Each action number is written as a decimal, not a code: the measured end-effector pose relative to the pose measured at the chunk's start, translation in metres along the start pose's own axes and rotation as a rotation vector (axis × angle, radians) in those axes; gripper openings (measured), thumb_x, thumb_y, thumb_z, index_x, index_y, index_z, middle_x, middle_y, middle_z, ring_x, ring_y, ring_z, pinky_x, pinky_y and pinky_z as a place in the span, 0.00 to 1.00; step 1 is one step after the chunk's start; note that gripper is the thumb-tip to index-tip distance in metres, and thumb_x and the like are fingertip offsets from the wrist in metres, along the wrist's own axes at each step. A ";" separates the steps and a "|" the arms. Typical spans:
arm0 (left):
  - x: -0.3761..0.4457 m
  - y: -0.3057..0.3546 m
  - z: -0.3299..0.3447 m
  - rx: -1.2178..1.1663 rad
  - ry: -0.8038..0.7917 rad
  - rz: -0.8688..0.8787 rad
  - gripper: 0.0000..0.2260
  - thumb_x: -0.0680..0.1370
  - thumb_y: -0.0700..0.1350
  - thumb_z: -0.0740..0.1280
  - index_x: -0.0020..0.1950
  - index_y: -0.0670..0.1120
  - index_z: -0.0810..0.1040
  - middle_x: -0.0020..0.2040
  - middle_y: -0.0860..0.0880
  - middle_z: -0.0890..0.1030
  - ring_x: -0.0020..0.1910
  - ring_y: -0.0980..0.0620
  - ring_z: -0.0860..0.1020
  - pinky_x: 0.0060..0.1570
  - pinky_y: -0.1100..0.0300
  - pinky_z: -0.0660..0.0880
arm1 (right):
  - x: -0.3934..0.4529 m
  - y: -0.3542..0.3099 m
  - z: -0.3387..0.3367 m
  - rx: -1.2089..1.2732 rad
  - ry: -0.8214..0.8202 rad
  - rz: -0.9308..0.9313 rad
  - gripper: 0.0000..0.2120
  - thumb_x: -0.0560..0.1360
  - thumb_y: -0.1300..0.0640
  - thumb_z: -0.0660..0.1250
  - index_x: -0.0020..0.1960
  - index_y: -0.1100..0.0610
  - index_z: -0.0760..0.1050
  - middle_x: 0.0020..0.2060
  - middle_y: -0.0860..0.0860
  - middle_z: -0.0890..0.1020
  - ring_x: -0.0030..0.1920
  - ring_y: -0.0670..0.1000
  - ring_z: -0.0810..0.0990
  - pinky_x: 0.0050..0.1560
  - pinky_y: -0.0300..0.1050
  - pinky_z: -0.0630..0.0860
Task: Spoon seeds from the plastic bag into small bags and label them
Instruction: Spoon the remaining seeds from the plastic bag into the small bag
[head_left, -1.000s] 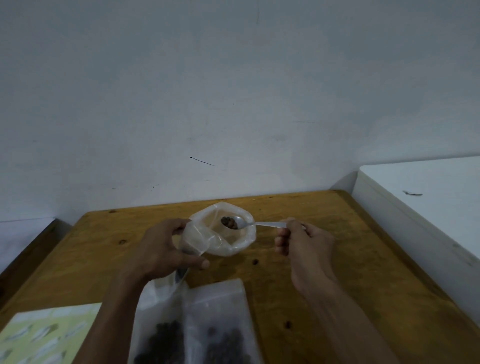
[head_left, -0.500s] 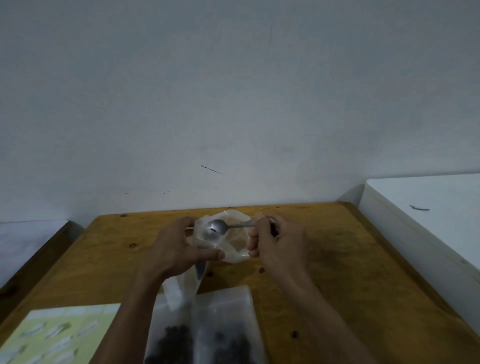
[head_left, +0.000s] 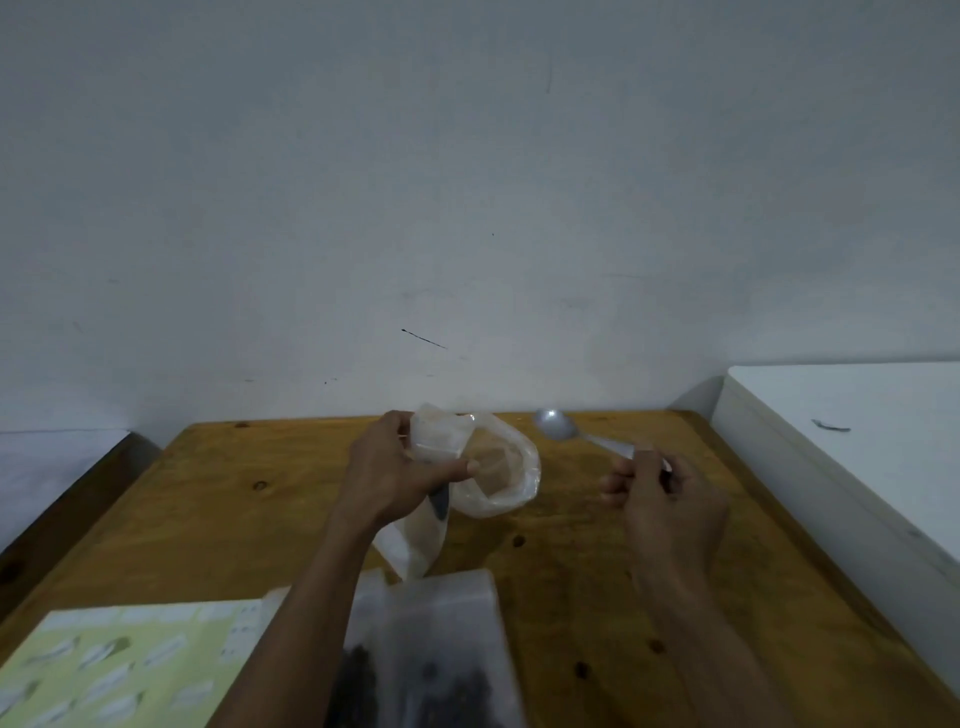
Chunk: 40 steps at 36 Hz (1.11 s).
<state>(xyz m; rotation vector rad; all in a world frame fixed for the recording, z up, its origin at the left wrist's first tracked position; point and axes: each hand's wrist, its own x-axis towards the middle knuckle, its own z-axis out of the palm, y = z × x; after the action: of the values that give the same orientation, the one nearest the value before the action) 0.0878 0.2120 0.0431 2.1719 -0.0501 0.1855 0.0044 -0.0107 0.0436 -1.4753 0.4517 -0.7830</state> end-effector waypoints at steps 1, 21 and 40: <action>0.000 0.001 0.002 -0.006 0.005 -0.002 0.39 0.59 0.59 0.83 0.65 0.47 0.74 0.58 0.51 0.79 0.56 0.52 0.76 0.40 0.62 0.72 | 0.006 0.006 -0.004 -0.049 0.017 0.009 0.11 0.81 0.56 0.65 0.41 0.55 0.81 0.28 0.48 0.83 0.29 0.47 0.83 0.33 0.43 0.80; -0.027 0.006 -0.038 -0.112 0.256 0.090 0.44 0.60 0.59 0.82 0.72 0.47 0.70 0.66 0.47 0.77 0.59 0.54 0.73 0.48 0.60 0.72 | 0.022 0.049 0.002 -0.826 -0.293 -0.094 0.08 0.78 0.52 0.69 0.43 0.55 0.79 0.38 0.49 0.80 0.42 0.49 0.78 0.50 0.51 0.78; -0.083 0.008 -0.073 -0.304 0.267 0.189 0.44 0.55 0.64 0.81 0.66 0.47 0.74 0.56 0.53 0.81 0.57 0.54 0.80 0.56 0.58 0.78 | -0.063 -0.083 0.071 -0.443 -0.616 -0.574 0.10 0.79 0.50 0.67 0.49 0.53 0.85 0.43 0.47 0.86 0.41 0.43 0.80 0.45 0.40 0.77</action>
<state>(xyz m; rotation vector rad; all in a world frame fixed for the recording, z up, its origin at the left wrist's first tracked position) -0.0036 0.2649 0.0781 1.8229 -0.1237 0.5392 -0.0049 0.0904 0.1186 -2.2042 -0.3068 -0.6333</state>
